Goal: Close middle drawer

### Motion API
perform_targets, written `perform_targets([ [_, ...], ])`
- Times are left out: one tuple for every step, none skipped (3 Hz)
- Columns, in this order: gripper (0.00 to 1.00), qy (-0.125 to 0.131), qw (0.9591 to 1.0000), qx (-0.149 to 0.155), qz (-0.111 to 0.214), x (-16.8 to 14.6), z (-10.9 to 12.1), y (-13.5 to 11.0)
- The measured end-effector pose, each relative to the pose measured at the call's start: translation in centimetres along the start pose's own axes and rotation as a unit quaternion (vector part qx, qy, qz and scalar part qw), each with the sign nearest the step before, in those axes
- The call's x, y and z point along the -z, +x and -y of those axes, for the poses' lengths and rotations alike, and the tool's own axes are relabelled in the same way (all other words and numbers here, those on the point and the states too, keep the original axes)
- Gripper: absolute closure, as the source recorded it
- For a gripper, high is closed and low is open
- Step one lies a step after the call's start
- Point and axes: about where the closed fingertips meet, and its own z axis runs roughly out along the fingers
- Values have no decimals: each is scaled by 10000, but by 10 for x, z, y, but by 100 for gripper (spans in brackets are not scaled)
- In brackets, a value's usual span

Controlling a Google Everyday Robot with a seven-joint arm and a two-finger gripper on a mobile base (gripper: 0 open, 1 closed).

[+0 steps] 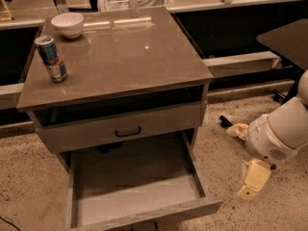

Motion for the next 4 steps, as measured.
perform_targets([
  [0,-131,9976,-170,652,-54,3,20],
  [0,-34,9913,224,1294,-148,-6,30],
  [0,262,9868,678,1447,-181,16,23],
  [3,77,9852,731,1548,-198,10,24],
])
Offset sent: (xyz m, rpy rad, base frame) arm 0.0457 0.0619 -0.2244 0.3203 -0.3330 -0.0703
